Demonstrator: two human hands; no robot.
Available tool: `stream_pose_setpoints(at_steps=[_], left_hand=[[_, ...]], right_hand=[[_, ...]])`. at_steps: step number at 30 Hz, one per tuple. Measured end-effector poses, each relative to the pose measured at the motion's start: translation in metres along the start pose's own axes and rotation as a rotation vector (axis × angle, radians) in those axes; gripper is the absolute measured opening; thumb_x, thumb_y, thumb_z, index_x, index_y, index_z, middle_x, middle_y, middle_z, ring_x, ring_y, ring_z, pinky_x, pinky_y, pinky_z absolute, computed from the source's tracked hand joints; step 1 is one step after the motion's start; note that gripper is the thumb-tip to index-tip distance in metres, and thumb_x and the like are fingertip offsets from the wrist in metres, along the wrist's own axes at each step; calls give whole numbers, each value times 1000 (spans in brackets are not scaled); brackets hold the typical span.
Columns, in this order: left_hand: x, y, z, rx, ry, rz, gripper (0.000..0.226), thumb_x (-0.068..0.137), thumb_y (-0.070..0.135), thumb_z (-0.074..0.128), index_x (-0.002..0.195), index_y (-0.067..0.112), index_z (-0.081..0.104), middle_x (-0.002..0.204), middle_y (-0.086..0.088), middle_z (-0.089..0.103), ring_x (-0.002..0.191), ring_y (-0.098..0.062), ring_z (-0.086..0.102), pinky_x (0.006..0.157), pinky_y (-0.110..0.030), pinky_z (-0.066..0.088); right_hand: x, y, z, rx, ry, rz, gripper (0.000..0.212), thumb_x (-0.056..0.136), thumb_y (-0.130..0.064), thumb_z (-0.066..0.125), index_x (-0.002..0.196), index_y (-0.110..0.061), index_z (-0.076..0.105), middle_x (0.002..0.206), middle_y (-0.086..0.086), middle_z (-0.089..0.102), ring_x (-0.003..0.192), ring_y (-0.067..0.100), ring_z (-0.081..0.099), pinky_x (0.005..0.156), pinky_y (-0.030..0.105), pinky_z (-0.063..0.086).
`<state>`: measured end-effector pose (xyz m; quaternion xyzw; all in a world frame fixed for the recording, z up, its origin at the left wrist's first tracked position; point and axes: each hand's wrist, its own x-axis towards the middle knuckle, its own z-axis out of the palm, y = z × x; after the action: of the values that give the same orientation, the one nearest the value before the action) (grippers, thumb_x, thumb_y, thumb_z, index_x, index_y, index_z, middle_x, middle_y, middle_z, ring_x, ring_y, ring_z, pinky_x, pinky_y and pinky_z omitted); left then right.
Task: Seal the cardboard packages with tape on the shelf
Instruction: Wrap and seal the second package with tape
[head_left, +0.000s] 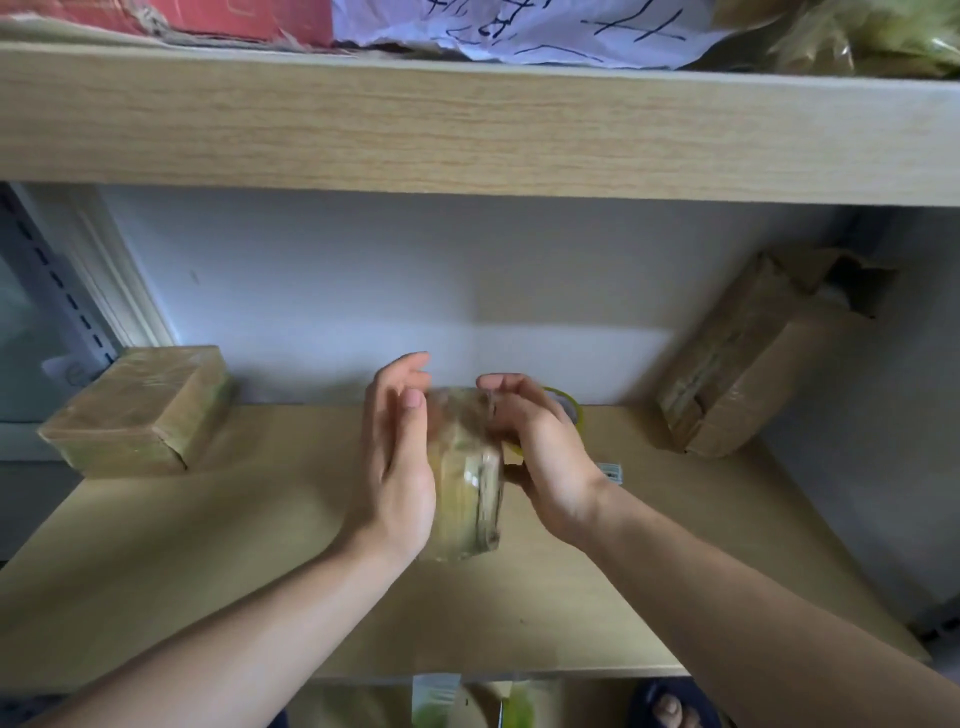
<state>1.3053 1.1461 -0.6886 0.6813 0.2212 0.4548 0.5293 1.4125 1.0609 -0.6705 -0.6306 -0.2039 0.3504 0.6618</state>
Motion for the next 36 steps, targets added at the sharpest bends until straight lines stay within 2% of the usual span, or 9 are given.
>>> stream_pose_setpoints(at_steps=[2, 6, 8, 13, 17, 21, 28, 32, 36], left_hand=[[2, -4, 2, 1, 25, -226, 42, 96, 51, 37, 128, 30, 55, 134, 3, 55, 129, -10, 50, 113, -26, 35], [0, -14, -1, -126, -113, -666, 29, 105, 45, 46, 114, 23, 62, 115, -9, 73, 110, -27, 69, 103, -51, 51], [1, -13, -2, -127, -114, -666, 26, 105, 41, 48, 114, 21, 63, 109, -11, 75, 102, -28, 73, 97, -51, 56], [0, -13, -7, -177, -164, -637, 22, 103, 40, 56, 113, 22, 62, 104, -8, 77, 97, -25, 76, 93, -48, 59], [2, -16, -10, -124, -222, -601, 36, 95, 56, 61, 111, 24, 62, 109, -2, 76, 106, -20, 72, 102, -48, 53], [3, -17, -9, -129, -220, -616, 38, 87, 45, 75, 109, 16, 62, 111, -12, 74, 109, -30, 71, 102, -53, 52], [4, -19, -9, -182, -210, -631, 32, 97, 25, 69, 122, 6, 59, 121, -18, 72, 113, -29, 70, 105, -45, 52], [0, -14, -10, -229, -271, -645, 78, 84, 38, 76, 149, 10, 44, 131, -6, 70, 120, -21, 67, 112, -45, 46], [-4, -9, -14, -275, -269, -635, 29, 101, 24, 61, 128, 19, 54, 128, -5, 70, 116, -18, 67, 109, -40, 48]], right_hand=[[-1, 4, 3, -142, 9, -29, 27, 93, -14, 53, 117, -18, 63, 88, -5, 63, 82, 13, 56, 79, 31, 46], [-4, 23, 15, -466, -4, -7, 74, 72, -67, 46, 137, -33, 49, 135, -3, 55, 124, 15, 56, 111, 40, 43], [-6, 25, 18, -503, 2, -79, 78, 77, -77, 40, 137, -28, 50, 135, -5, 55, 126, 14, 54, 113, 39, 41], [-2, 22, 22, -666, 173, -234, 42, 99, -58, 48, 102, -19, 63, 106, 1, 69, 102, 20, 62, 96, 37, 48], [13, 17, 23, -724, 290, -218, 47, 100, -56, 45, 70, -21, 51, 79, 5, 65, 83, 30, 60, 73, 37, 44], [30, 12, 22, -768, 318, -203, 60, 105, -51, 38, 59, -16, 50, 79, 17, 68, 87, 39, 63, 76, 38, 46], [56, 8, 19, -654, 293, 86, 62, 107, -50, 32, 112, 0, 68, 118, 23, 68, 113, 40, 63, 86, 37, 45], [56, 13, 9, -398, 280, 286, 62, 105, -55, 34, 137, -7, 57, 132, 16, 62, 116, 38, 61, 100, 47, 54], [40, 3, 12, -487, 146, 371, 72, 101, -68, 29, 138, -12, 57, 135, 14, 62, 115, 35, 62, 90, 50, 56]])
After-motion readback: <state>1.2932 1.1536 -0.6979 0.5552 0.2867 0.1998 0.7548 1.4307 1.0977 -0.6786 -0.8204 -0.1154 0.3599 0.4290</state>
